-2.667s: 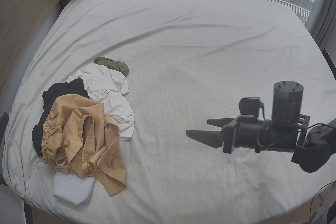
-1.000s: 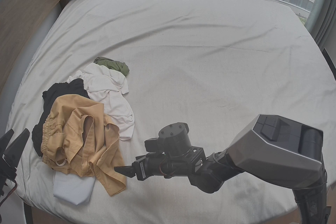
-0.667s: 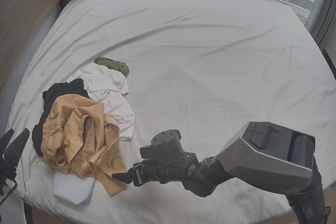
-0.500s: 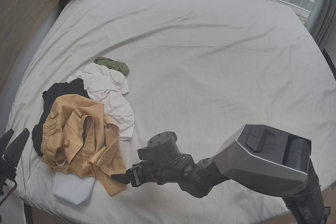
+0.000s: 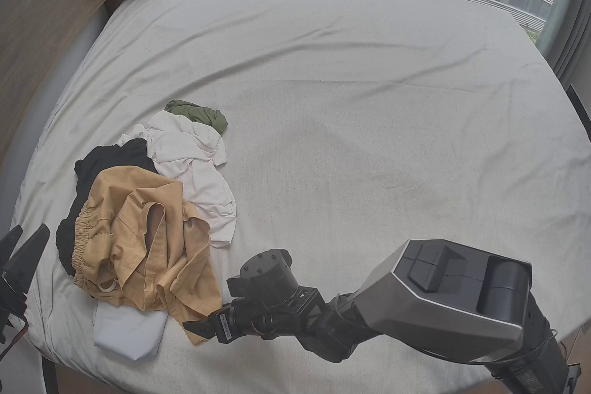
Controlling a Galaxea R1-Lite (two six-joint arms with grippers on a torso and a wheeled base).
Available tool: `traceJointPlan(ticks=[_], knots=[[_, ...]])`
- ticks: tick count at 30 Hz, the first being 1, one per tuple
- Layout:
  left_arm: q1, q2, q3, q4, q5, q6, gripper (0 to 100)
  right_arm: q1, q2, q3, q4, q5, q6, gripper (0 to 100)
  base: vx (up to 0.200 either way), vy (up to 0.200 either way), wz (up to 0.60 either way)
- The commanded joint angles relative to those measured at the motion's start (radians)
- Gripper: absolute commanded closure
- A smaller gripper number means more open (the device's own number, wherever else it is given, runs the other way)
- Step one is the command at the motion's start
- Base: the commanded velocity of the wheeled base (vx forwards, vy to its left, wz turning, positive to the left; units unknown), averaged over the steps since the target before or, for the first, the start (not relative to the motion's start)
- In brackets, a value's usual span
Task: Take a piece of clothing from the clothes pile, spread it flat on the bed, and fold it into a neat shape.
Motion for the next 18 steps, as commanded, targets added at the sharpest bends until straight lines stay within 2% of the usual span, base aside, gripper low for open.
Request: traceJointPlan(ticks=[1, 3, 4, 12, 18], knots=[[0.000, -0.001, 0.000, -0.001, -0.001, 0.000, 0, 0.005, 0.021, -0.005, 0.000, -0.001, 0.001, 0, 0.000, 0.000, 0.00], [0.000, -0.001, -0.002, -0.001, 0.000, -0.002, 0, 0.005, 0.024, -0.006, -0.003, -0.006, 0.001, 0, 0.000, 0.000, 0.00], [0.000, -0.001, -0.002, -0.001, 0.000, -0.002, 0, 0.005, 0.024, -0.006, -0.003, -0.010, 0.002, 100, 0.000, 0.000, 0.00], [0.000, -0.001, -0.002, -0.001, -0.001, -0.002, 0, 0.000, 0.027, -0.017, -0.008, -0.019, 0.009, 100, 0.000, 0.000, 0.00], [0.000, -0.001, -0.002, -0.003, -0.001, -0.002, 0, -0.012, 0.012, 0.000, -0.014, -0.061, 0.007, 100, 0.000, 0.000, 0.00]])
